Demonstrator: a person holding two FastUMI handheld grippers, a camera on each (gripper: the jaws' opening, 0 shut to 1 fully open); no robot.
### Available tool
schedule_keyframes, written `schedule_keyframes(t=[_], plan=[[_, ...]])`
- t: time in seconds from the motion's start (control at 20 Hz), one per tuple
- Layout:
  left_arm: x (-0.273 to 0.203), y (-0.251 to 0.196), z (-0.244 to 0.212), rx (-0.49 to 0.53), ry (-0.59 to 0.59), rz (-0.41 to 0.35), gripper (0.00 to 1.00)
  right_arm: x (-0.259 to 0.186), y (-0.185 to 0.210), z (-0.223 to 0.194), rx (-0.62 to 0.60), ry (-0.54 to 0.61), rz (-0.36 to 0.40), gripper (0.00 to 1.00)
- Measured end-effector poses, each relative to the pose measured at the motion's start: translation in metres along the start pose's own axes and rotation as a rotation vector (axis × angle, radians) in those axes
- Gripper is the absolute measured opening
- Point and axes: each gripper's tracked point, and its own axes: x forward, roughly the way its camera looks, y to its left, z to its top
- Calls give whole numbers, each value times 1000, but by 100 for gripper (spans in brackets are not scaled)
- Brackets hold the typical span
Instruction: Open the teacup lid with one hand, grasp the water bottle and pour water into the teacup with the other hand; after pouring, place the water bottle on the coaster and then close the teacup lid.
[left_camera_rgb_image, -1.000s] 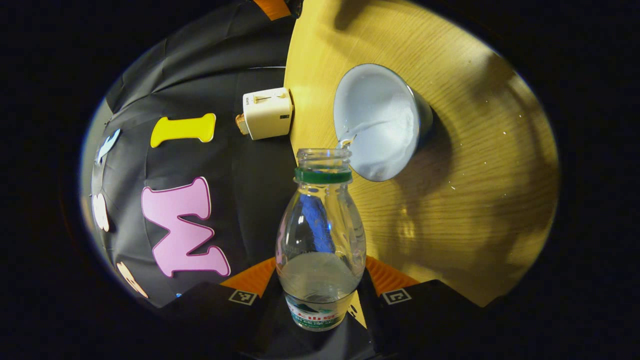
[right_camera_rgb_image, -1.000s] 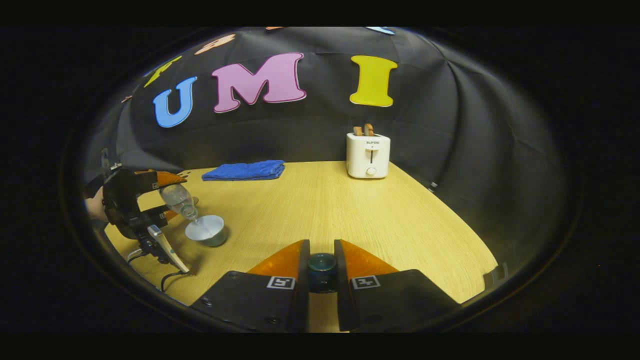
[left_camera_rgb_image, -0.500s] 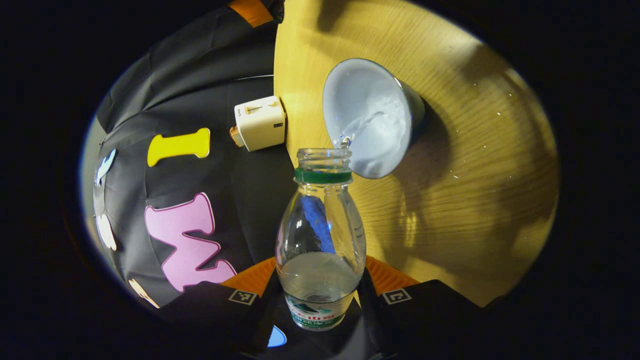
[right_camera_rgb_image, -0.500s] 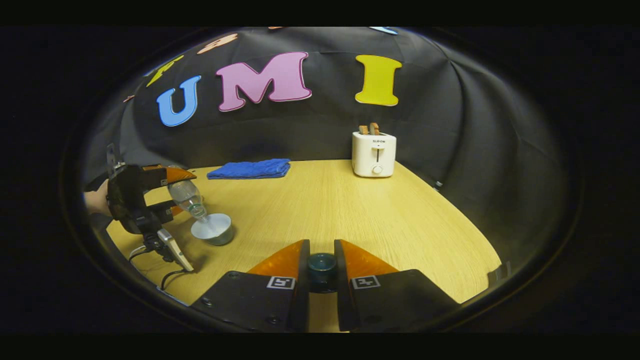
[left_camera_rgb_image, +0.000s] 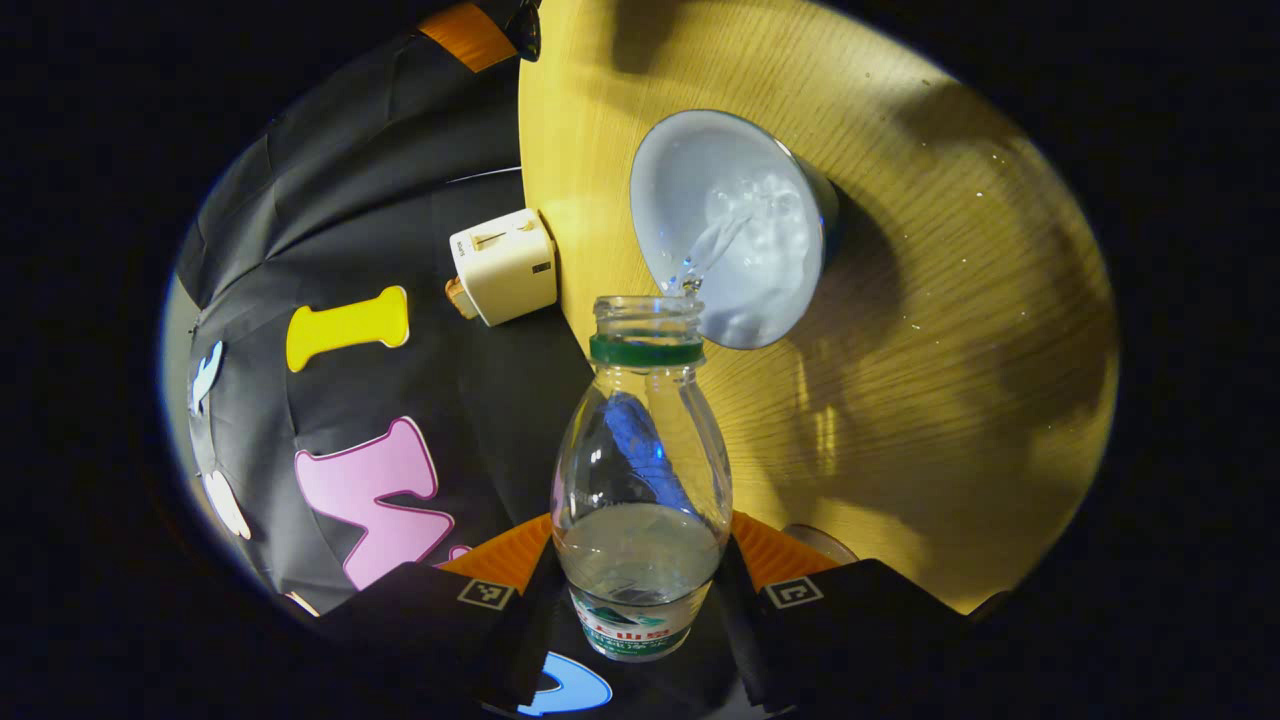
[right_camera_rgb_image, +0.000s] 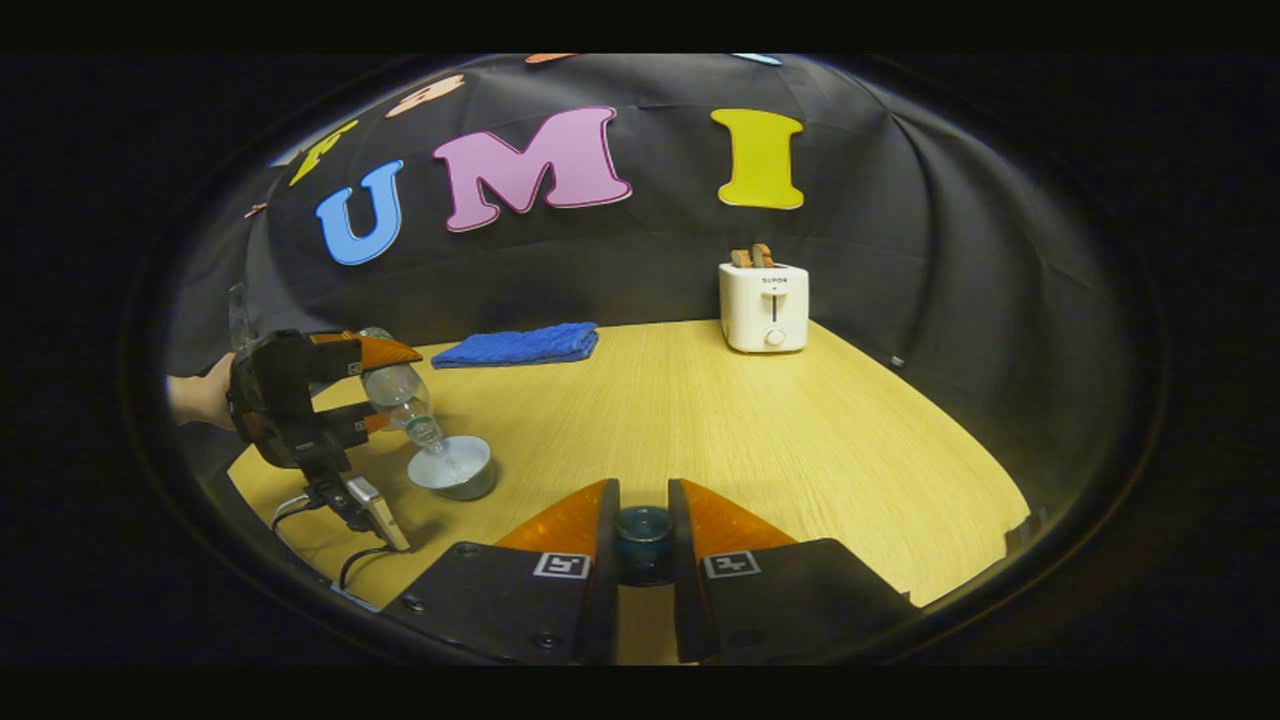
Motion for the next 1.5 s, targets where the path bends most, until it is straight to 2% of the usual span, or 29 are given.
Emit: schedule_keyframes(t=[0.05, 0.1, 0.15, 0.45, 0.5, 0.55, 0.6, 0.7, 0.75, 0.8, 0.85, 0.95, 1.35, 1.4, 1.45, 1.5], plan=[[-1, 2, -1, 10, 2, -1, 75, 0, 1, 1, -1, -2, -1, 26], [-1, 3, 0, 15, 1, 1, 76, -1, 2, 1, -3, -3, -2, 22], [-1, 4, -1, 21, 1, 5, 76, -2, 2, 2, -5, -2, -2, 26], [-1, 8, 3, 87, -22, 26, 76, -8, 8, 0, -6, 17, 20, 26], [-1, 8, 4, 98, -23, 26, 76, -8, 9, -2, -8, 19, 21, 22], [-1, 7, 3, 112, -24, 25, 76, -9, 12, -3, -3, 22, 26, 22], [-2, 8, 4, 131, -24, 26, 76, -8, 17, -6, 4, 28, 36, 26], [-4, 8, 4, 162, -24, 23, 76, -8, 26, -5, 14, 27, 52, 26], [-4, 9, 4, 178, -24, 24, 76, -8, 30, -4, 14, 22, 59, 22], [-4, 10, 5, 194, -25, 26, 76, -8, 34, -3, 13, 16, 64, 22], [-5, 11, 6, 210, -34, 26, 76, -9, 36, -1, 11, 12, 68, 26], [-8, 14, 10, 247, -50, 30, 76, -13, 36, 0, 8, 5, 73, 26], [-4, 26, 12, 328, -61, 16, 76, -32, 13, -5, -4, -8, 23, 26], [-3, 26, 14, 339, -68, 17, 76, -35, 11, -7, -1, -6, 16, 31], [-4, 26, 15, 350, -72, 16, 76, -36, 9, -9, 1, -3, 11, 26], [-4, 25, 14, 357, -74, 14, 77, -38, 8, -11, 0, -2, 6, 26]])
